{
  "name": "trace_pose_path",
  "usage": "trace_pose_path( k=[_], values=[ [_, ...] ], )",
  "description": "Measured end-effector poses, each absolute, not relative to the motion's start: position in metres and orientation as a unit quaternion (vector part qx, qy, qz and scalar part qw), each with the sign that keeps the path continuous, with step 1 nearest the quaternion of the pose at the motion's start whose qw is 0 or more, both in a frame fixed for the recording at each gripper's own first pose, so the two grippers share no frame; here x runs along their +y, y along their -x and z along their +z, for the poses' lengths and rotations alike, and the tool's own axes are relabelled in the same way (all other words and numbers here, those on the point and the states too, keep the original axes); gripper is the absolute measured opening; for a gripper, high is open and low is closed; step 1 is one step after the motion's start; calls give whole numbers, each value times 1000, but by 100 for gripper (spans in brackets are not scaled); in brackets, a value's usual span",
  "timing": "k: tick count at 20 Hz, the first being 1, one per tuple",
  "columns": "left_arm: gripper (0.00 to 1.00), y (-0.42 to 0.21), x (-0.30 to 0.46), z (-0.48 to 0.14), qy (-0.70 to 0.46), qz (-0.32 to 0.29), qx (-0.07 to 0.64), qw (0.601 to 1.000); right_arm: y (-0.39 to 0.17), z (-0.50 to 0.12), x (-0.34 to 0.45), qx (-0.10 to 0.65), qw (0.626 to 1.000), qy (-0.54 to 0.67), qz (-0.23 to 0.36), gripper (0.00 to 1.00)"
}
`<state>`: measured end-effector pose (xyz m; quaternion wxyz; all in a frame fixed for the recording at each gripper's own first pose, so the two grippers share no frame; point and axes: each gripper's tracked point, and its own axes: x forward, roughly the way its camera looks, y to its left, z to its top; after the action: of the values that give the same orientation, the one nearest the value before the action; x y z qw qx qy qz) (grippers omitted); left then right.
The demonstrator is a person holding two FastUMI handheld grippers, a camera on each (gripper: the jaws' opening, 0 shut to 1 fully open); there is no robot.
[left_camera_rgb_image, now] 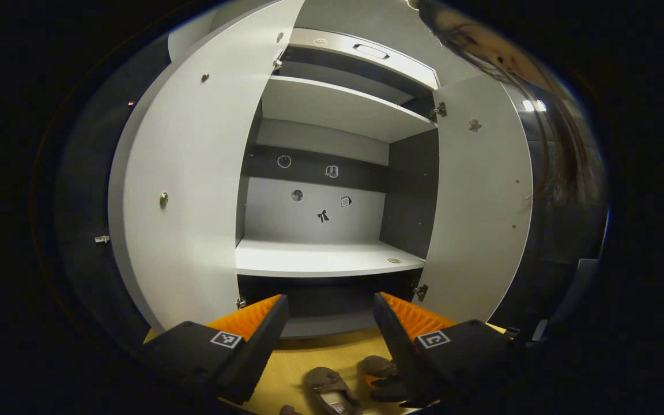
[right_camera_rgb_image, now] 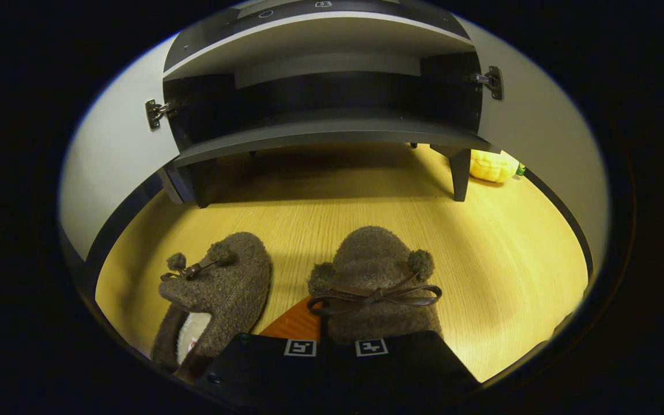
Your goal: Grab one shoe with the right hand and put it into the shoe cabinet, grab the other shoe with the left hand and put it into the shoe cabinet; then close the right door with the right hand and the left door with the left hand.
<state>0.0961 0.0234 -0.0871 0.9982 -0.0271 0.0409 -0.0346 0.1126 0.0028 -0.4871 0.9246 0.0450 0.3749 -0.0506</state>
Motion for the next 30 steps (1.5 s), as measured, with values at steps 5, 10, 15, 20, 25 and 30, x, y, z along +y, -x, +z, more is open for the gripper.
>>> trace_pose_path(
  k=[5,10,15,20,25,30],
  values=[
    [94,-96,18,-84,27,-35,42,998,-114,-420,6,342,937,-63,-25,10],
    [94,-100,9,-73,32,-40,32,998,-139,-274,1,233,971,-50,5,10],
    [94,-99,-3,-54,20,-45,11,999,-168,-165,-3,142,990,-9,23,10],
    [94,-92,-17,-37,13,-52,-13,998,-217,-95,-3,92,995,7,29,10],
    [94,-92,-17,-25,13,-34,-26,999,-291,-45,-26,66,998,-15,1,9],
    [94,-95,-10,-20,5,-9,-29,1000,-368,-36,-53,69,997,16,-21,9]
  ],
)
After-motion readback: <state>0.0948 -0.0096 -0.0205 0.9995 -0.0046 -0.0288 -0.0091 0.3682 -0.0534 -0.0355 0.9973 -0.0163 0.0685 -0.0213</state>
